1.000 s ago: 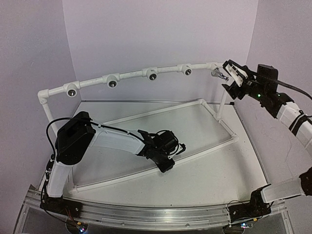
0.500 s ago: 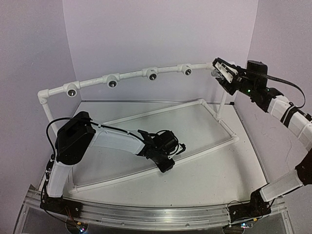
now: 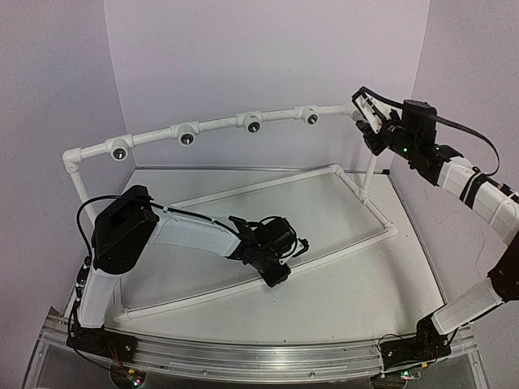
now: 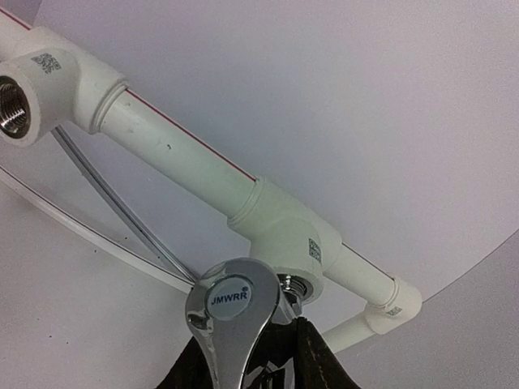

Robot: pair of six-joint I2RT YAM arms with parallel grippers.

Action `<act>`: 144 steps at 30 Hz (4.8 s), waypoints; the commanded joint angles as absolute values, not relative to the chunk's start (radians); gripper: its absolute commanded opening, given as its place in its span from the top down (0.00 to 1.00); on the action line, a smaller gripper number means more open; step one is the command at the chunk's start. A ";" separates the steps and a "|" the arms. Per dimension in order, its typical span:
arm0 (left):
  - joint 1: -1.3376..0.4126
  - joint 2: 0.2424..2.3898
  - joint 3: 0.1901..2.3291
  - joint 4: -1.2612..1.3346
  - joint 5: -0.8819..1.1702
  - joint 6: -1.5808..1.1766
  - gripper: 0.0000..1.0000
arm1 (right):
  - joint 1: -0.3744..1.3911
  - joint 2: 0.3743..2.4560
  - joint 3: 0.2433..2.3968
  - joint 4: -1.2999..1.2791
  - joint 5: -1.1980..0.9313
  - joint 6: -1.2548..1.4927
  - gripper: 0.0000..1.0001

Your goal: Install the water faucets

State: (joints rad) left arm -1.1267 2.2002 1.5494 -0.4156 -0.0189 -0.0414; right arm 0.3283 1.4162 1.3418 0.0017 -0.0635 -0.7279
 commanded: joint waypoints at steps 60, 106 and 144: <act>-1.143 2.253 1.480 -0.614 0.027 -0.141 1.00 | 0.291 1.450 1.163 0.348 -0.128 1.717 1.00; -1.134 2.263 1.474 -0.614 0.037 -0.137 1.00 | 0.262 1.290 1.332 -0.054 -0.132 -0.735 0.18; -1.132 2.262 1.469 -0.615 0.042 -0.137 1.00 | 0.288 1.459 1.419 0.022 -0.134 -0.571 0.95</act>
State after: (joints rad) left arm -1.1233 2.1929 1.5364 -0.4048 -0.0130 -0.0536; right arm 0.2857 1.4487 1.3636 0.0010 -0.1019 -0.6834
